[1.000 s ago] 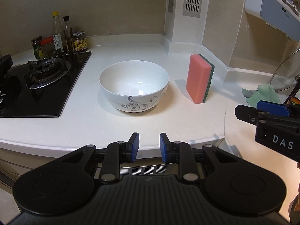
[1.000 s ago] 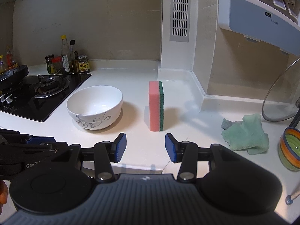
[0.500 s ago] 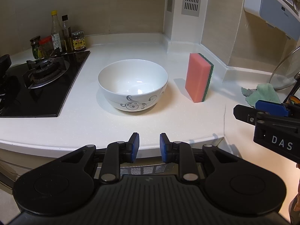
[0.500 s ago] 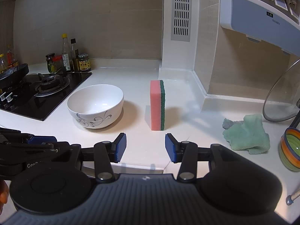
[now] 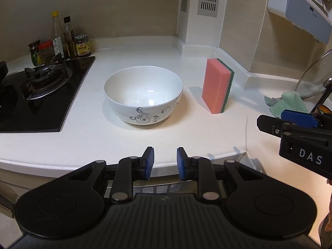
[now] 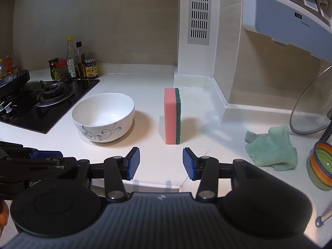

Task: Clean bowl

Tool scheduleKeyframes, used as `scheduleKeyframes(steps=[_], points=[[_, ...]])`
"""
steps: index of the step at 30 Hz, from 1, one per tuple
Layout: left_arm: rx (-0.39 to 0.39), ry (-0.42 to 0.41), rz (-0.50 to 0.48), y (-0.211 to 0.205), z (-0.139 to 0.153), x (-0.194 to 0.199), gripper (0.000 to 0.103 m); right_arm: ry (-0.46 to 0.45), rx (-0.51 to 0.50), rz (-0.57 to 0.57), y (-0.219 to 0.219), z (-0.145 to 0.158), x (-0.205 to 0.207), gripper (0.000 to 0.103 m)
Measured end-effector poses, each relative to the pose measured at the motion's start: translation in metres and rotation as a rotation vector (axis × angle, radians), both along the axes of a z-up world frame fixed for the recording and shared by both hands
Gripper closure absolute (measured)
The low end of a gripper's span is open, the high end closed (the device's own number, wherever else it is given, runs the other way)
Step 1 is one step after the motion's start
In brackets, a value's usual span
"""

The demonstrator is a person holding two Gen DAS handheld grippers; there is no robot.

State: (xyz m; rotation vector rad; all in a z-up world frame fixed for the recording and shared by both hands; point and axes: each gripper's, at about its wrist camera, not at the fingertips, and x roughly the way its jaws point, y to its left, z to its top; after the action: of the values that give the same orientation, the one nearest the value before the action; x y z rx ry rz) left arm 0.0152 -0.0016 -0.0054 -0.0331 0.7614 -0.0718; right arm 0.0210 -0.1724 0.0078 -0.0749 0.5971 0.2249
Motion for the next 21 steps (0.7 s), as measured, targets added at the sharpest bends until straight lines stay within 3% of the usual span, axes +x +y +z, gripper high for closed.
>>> scheduleKeyframes(steps=[10, 14, 21], points=[[-0.001, -0.016, -0.059, 0.011, -0.002, 0.024, 0.074, 0.014, -0.024, -0.021, 0.008, 0.003, 0.019, 0.062], [0.015, 0.023, -0.105, 0.013, -0.004, 0.041, 0.074, 0.012, -0.037, -0.046, 0.010, 0.009, 0.032, 0.062], [0.041, 0.022, -0.162, 0.019, -0.005, 0.060, 0.074, 0.003, -0.071, -0.072, 0.013, 0.024, 0.072, 0.062]])
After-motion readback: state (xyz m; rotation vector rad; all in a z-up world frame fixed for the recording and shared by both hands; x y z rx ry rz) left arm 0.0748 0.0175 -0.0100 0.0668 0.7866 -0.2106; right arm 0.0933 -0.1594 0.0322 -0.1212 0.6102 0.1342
